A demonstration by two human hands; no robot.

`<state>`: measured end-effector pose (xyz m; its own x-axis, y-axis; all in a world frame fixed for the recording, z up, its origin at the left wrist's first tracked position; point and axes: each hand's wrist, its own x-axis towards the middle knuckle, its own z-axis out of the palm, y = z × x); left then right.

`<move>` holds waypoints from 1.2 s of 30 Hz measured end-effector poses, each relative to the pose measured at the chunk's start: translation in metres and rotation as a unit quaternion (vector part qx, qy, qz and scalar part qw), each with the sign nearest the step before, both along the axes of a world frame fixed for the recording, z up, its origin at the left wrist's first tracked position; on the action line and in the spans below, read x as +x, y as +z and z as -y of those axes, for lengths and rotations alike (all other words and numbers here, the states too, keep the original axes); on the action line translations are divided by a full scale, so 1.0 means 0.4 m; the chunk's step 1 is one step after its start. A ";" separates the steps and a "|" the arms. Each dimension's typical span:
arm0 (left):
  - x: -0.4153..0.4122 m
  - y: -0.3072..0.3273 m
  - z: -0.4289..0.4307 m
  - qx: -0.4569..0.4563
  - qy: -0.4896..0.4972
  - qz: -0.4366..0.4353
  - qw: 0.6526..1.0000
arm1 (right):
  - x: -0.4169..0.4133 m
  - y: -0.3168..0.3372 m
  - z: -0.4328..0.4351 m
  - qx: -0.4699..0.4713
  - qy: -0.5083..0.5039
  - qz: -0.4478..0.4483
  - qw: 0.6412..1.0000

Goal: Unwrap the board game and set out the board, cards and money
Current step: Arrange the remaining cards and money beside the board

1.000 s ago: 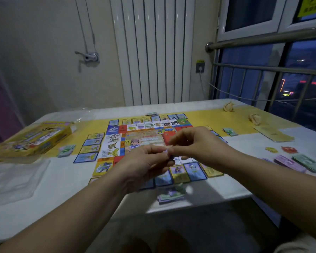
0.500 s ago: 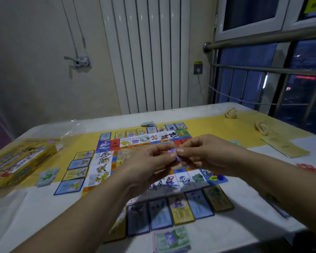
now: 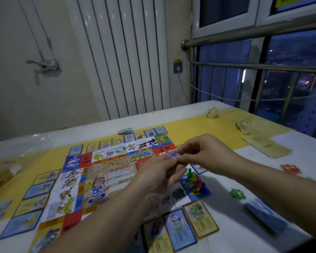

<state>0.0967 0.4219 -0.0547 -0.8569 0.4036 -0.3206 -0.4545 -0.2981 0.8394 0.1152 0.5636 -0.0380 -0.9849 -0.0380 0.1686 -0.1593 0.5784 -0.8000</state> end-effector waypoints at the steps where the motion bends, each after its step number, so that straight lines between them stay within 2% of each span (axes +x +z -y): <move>1: -0.003 -0.001 -0.010 -0.003 -0.003 0.003 1.000 | -0.005 -0.004 -0.013 -0.003 -0.006 0.007 1.000; 4: -0.012 0.000 -0.039 -0.010 -0.008 0.004 1.000 | -0.022 -0.005 -0.047 0.007 -0.011 0.035 0.999; 6: -0.026 -0.003 -0.055 -0.012 -0.021 -0.002 1.000 | -0.036 0.004 -0.081 -0.023 -0.022 0.048 0.998; 8: -0.043 -0.003 -0.066 -0.016 -0.030 -0.009 0.999 | -0.060 0.009 -0.139 -0.054 -0.075 0.034 0.995; 10: -0.058 -0.004 -0.072 -0.029 -0.030 -0.015 0.999 | -0.089 0.000 -0.210 -0.015 -0.136 0.018 0.990; 13: -0.072 -0.006 -0.076 -0.043 -0.029 -0.016 0.999 | -0.126 -0.041 -0.286 0.087 -0.177 0.045 0.979; 18: -0.083 -0.006 -0.068 -0.034 -0.028 -0.008 0.999 | -0.178 -0.115 -0.330 0.157 -0.221 0.080 0.959; 20: -0.086 -0.006 -0.053 -0.042 -0.024 -0.010 0.999 | -0.183 -0.118 -0.325 0.173 -0.245 0.066 0.952; 22: -0.092 -0.006 -0.033 -0.055 -0.021 -0.011 0.998 | -0.178 -0.094 -0.290 0.150 -0.221 0.017 0.963; 24: -0.102 -0.009 -0.010 -0.066 -0.014 -0.011 0.998 | -0.160 -0.051 -0.216 0.078 -0.166 -0.017 0.983; 26: -0.107 -0.010 0.013 -0.065 -0.001 -0.008 0.998 | -0.132 -0.008 -0.120 -0.010 -0.084 0.012 0.996; 27: -0.107 -0.010 0.026 -0.061 0.006 -0.006 0.998 | -0.121 0.006 -0.073 -0.021 -0.039 0.037 0.998; 30: -0.092 -0.004 0.075 -0.023 0.024 0.003 0.999 | -0.116 0.018 0.041 0.006 0.048 0.058 0.997; 36: -0.085 -0.009 0.207 0.050 0.081 0.053 0.994 | -0.160 0.017 0.186 0.061 0.080 0.034 0.994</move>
<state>0.0625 0.3393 -0.0581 -0.8765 0.2968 -0.3789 -0.4786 -0.4538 0.7516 0.0511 0.4893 -0.0314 -0.9735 -0.2118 0.0860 -0.2052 0.6432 -0.7377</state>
